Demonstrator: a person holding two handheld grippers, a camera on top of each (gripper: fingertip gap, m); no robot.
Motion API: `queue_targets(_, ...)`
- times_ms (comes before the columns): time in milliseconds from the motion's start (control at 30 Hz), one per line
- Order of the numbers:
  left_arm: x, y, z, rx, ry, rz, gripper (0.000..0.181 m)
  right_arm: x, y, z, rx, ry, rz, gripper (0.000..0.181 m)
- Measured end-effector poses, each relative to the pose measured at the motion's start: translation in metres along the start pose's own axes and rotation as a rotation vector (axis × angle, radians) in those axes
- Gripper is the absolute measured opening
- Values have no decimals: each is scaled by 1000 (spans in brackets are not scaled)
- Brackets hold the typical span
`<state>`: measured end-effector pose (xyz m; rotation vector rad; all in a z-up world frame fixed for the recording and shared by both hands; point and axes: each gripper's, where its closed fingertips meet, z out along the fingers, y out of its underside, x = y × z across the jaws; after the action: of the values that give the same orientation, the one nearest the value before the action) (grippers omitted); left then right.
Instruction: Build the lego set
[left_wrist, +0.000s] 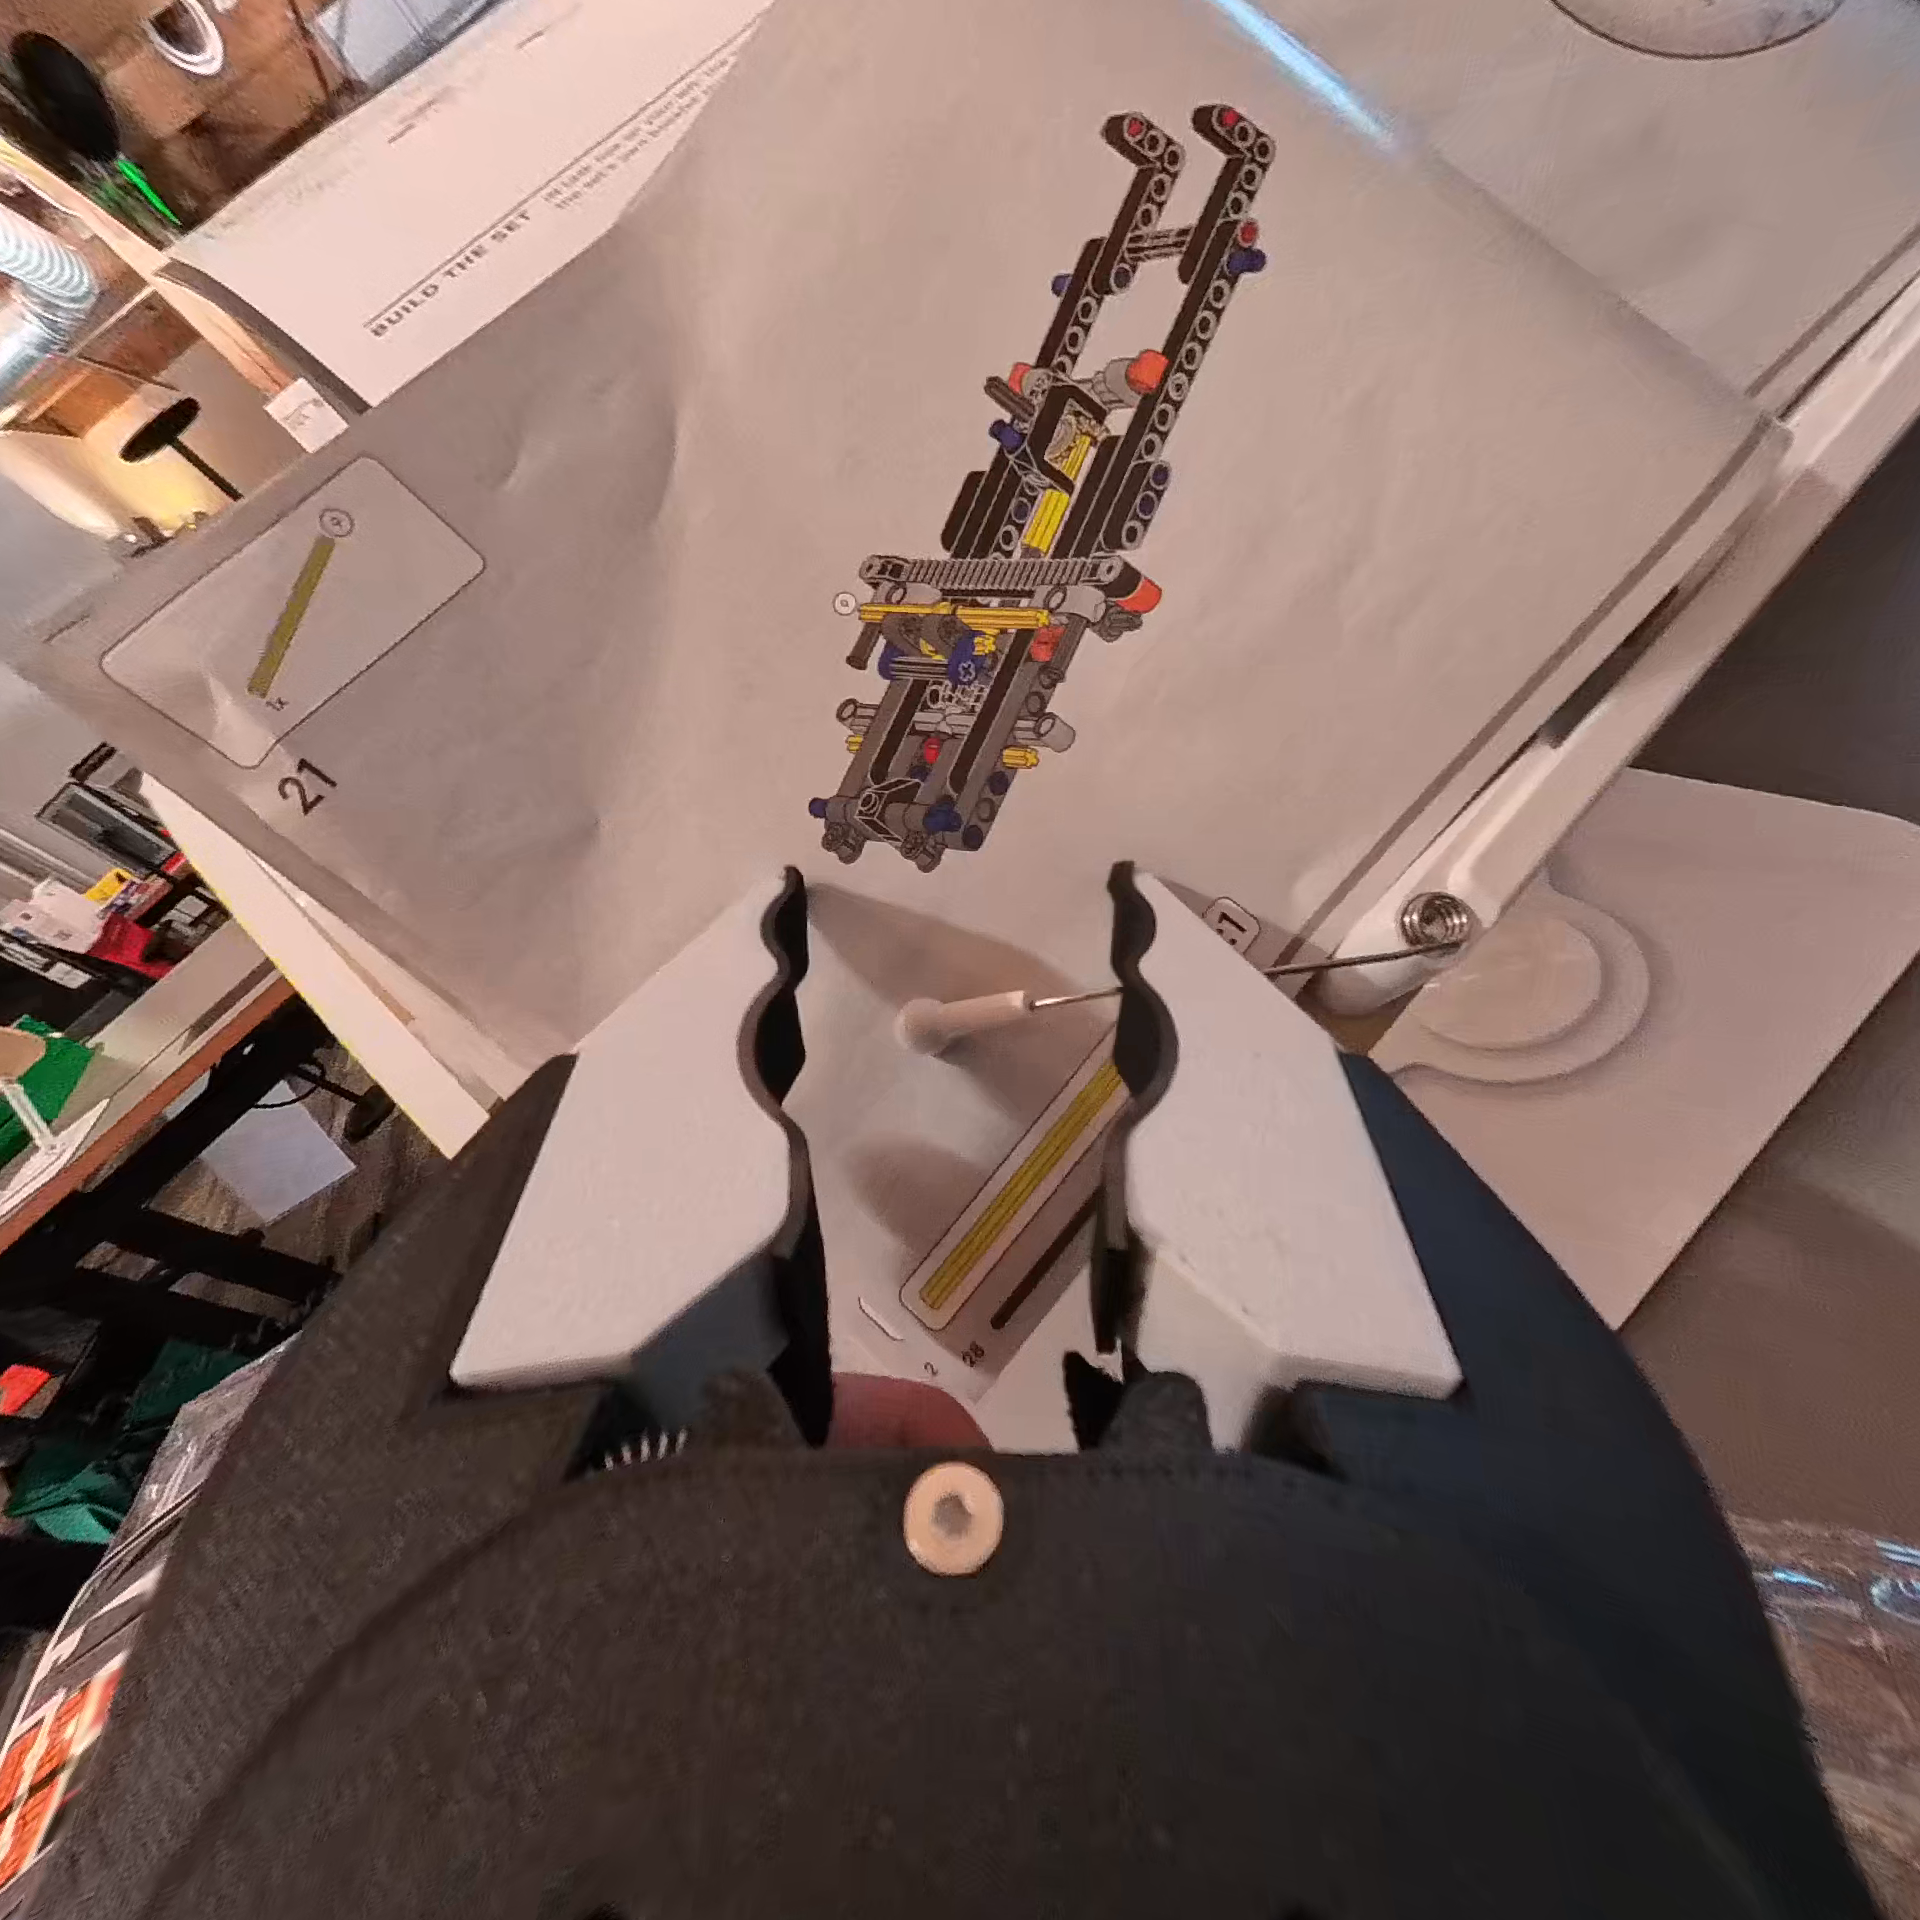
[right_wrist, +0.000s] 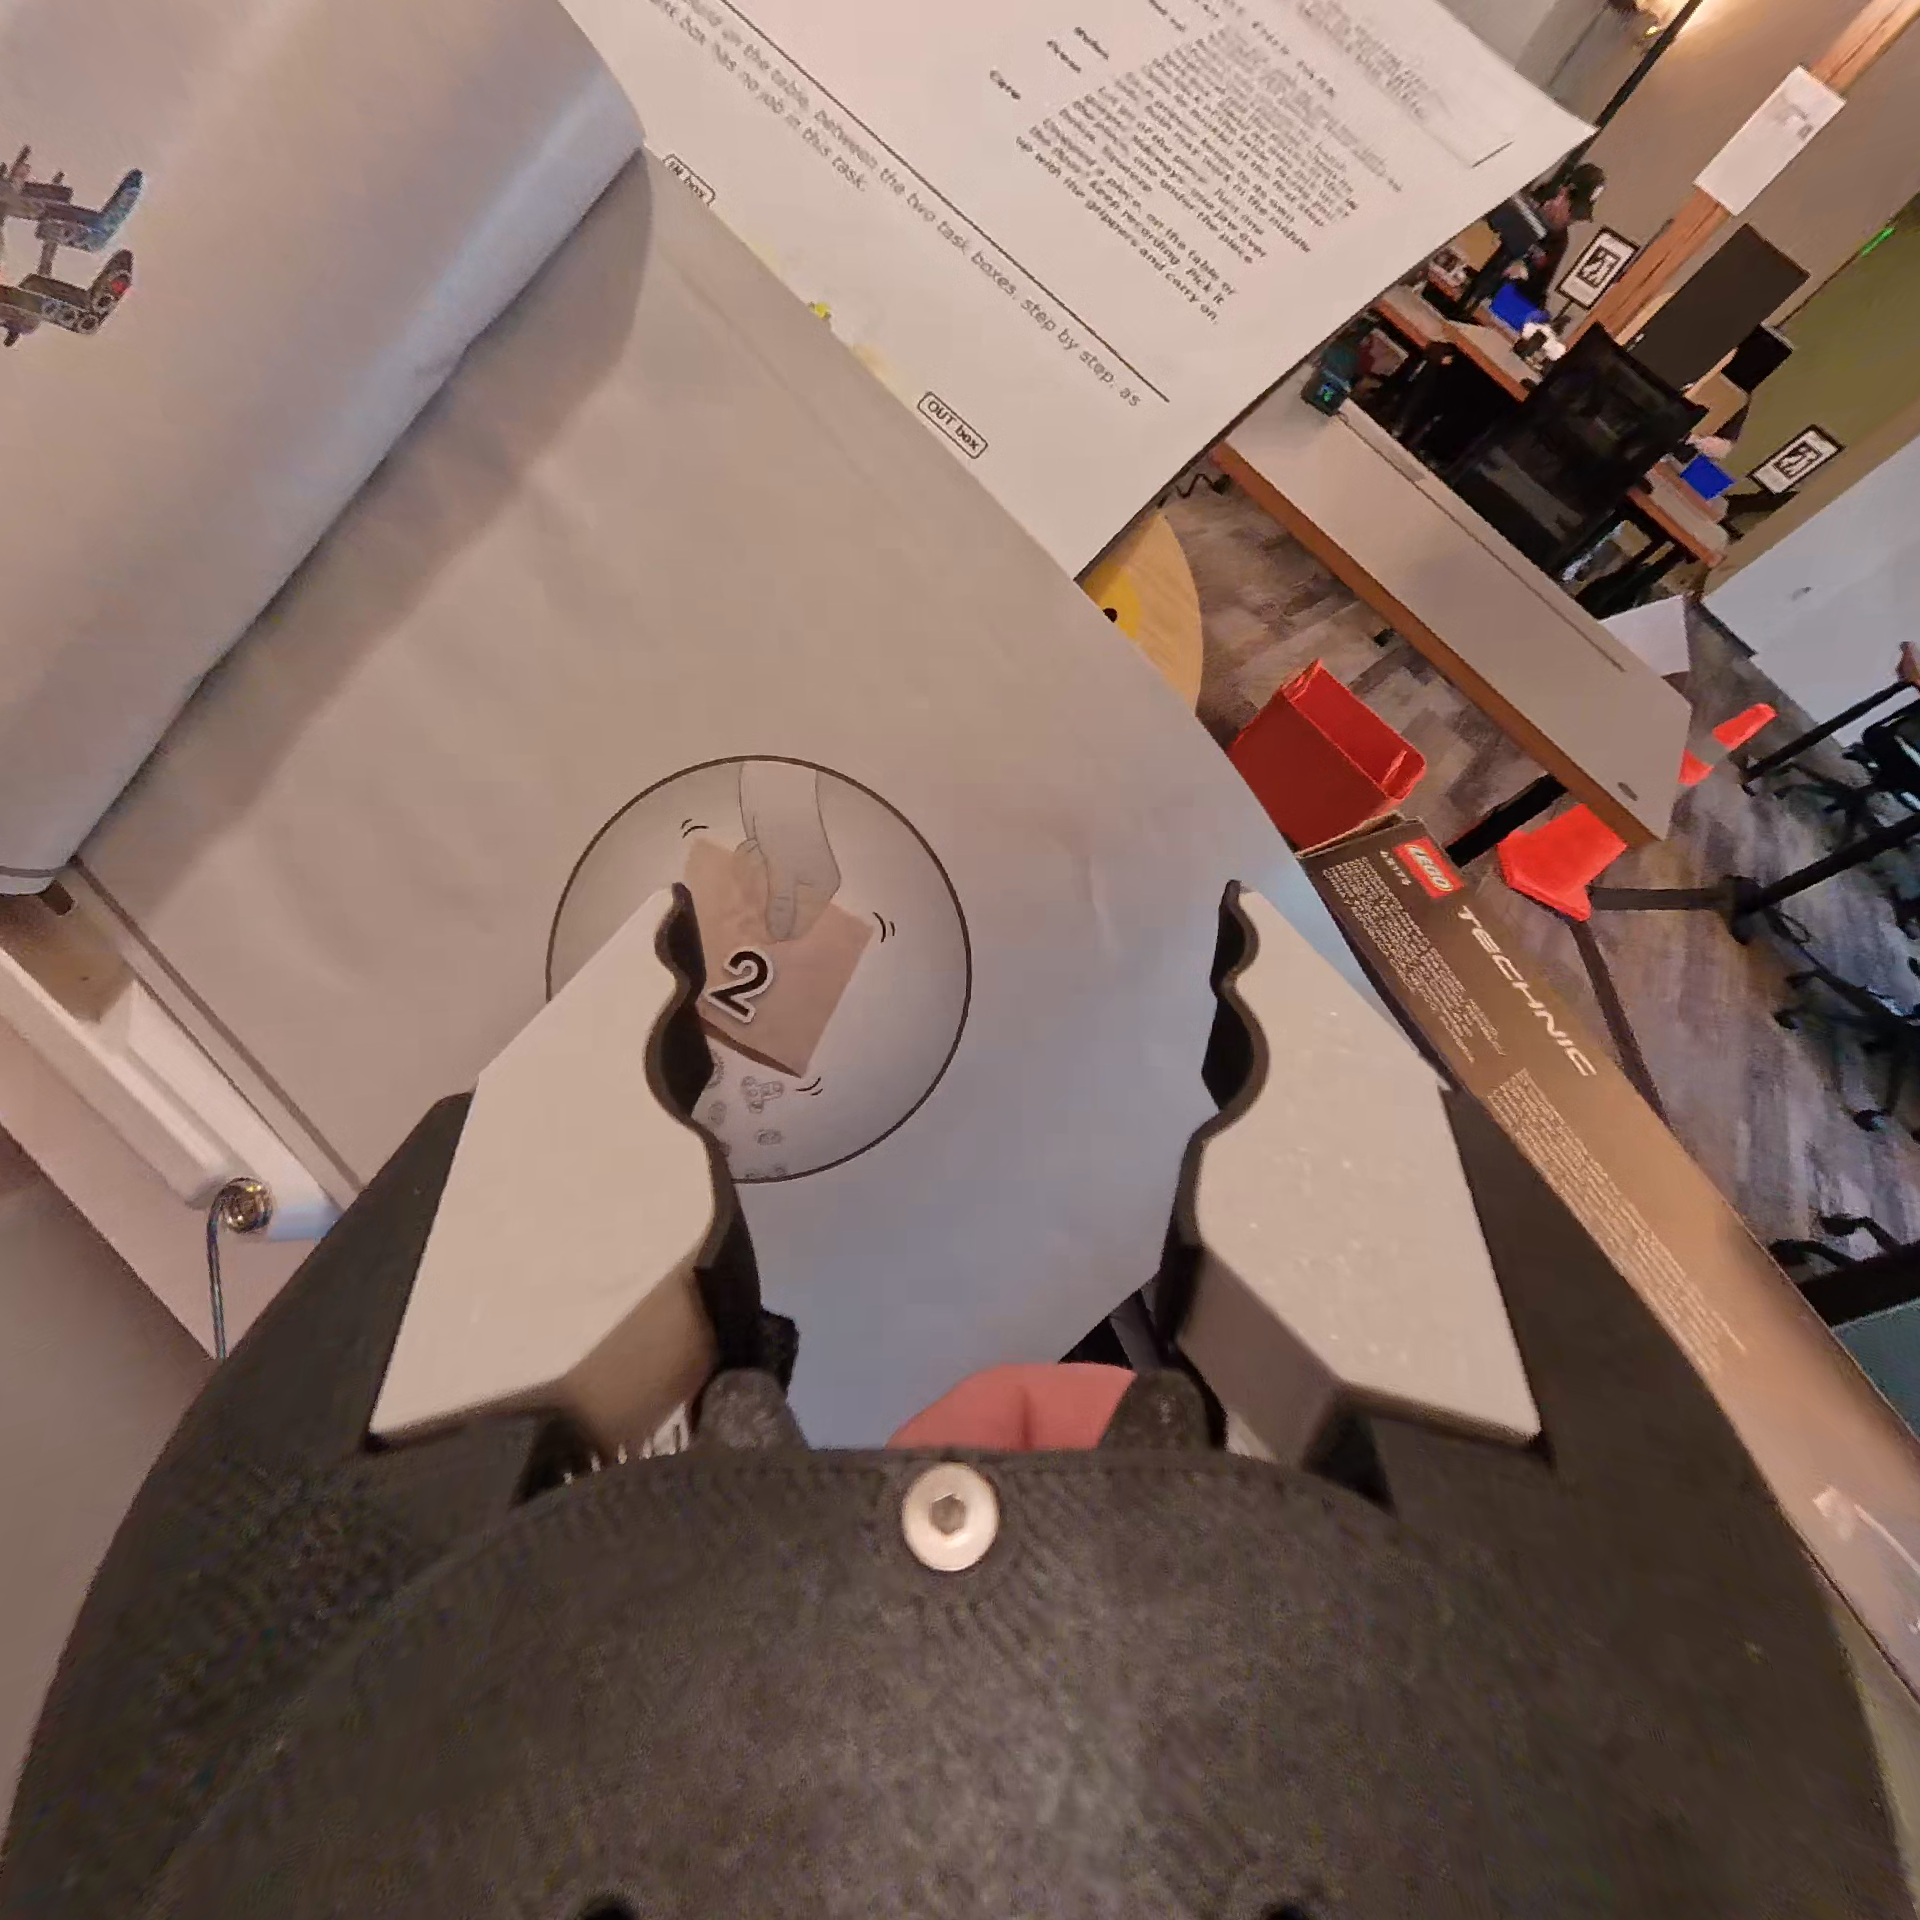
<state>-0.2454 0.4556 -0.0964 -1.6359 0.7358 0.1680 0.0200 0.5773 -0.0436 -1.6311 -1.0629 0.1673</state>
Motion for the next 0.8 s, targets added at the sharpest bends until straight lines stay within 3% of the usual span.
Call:
queue_targets(533,10,1,-2,-14,40,34,62,-2,11,8,18,-77,49,83)
queue_targets(800,11,1,-2,-11,38,30,63,-4,16,-1,24,-77,-2,57)
